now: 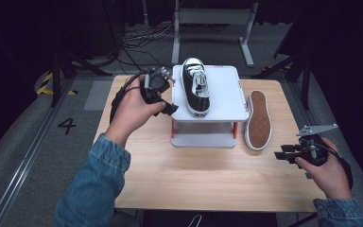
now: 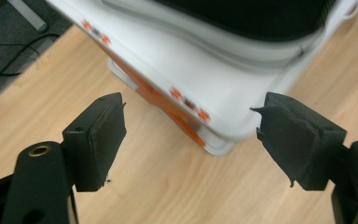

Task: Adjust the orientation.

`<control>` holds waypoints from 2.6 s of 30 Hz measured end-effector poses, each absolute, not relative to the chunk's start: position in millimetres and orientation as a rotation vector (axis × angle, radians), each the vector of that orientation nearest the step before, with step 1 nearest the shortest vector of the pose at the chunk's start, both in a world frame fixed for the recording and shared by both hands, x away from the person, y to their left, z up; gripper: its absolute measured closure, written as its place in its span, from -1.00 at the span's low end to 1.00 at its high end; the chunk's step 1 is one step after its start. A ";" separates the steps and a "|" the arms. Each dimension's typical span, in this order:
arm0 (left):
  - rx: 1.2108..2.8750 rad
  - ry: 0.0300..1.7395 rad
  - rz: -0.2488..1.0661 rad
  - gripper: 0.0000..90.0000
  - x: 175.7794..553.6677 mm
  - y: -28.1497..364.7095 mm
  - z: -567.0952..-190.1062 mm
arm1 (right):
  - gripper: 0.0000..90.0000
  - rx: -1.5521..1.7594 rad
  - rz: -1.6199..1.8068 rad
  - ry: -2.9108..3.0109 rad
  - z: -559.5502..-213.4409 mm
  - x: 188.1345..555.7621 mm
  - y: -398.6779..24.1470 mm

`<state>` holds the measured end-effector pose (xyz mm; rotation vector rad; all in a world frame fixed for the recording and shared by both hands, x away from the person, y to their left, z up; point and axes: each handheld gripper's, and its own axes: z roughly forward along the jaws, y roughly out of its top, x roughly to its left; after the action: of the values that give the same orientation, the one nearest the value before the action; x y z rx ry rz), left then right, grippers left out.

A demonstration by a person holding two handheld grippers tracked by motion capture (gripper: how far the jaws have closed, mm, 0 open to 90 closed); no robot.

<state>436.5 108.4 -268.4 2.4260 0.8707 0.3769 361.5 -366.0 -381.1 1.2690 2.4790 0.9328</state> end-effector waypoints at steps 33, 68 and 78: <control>2.458 1.208 0.280 -0.55 397.0 191.4 -376.8 | 1.00 1.386 0.707 2.432 -375.1 479.0 -360.3; 2.464 1.194 0.195 -0.57 400.8 189.3 -385.7 | 0.91 1.554 0.646 2.312 -405.5 504.7 -387.3; 2.482 1.177 0.178 -0.57 401.3 186.0 -388.2 | 0.92 1.332 0.744 2.357 -367.6 505.8 -331.4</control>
<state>401.3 186.0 -388.2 2.4824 1.1772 0.1783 505.8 -331.4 -367.6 1.3315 2.3574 0.7442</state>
